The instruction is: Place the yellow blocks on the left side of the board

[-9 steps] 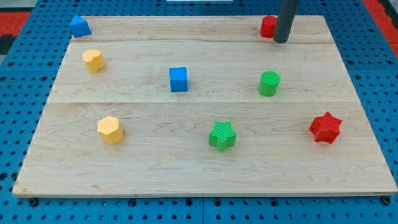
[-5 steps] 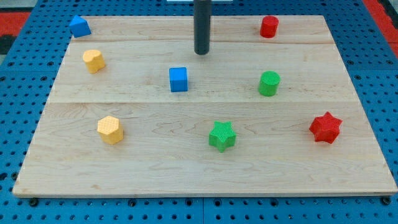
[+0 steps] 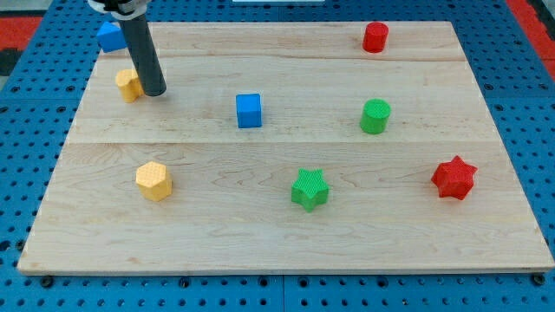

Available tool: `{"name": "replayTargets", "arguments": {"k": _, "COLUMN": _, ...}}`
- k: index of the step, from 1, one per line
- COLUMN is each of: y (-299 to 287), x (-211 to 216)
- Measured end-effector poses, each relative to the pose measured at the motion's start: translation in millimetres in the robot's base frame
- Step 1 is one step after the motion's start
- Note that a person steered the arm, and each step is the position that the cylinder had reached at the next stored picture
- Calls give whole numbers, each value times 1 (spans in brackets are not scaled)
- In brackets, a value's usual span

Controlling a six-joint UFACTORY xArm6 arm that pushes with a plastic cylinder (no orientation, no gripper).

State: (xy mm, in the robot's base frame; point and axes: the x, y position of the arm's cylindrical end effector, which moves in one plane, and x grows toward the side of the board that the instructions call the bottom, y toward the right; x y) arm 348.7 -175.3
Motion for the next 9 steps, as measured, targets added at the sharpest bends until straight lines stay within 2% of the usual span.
{"name": "replayTargets", "arguments": {"k": 1, "y": -9, "x": -20}}
{"name": "replayTargets", "arguments": {"k": 2, "y": -31, "x": -22}}
{"name": "replayTargets", "arguments": {"k": 3, "y": -2, "x": 59}}
{"name": "replayTargets", "arguments": {"k": 4, "y": 82, "x": 127}}
{"name": "replayTargets", "arguments": {"k": 5, "y": 70, "x": 183}}
{"name": "replayTargets", "arguments": {"k": 6, "y": 5, "x": 162}}
{"name": "replayTargets", "arguments": {"k": 7, "y": -39, "x": 100}}
{"name": "replayTargets", "arguments": {"k": 8, "y": -51, "x": 116}}
{"name": "replayTargets", "arguments": {"k": 9, "y": -39, "x": 146}}
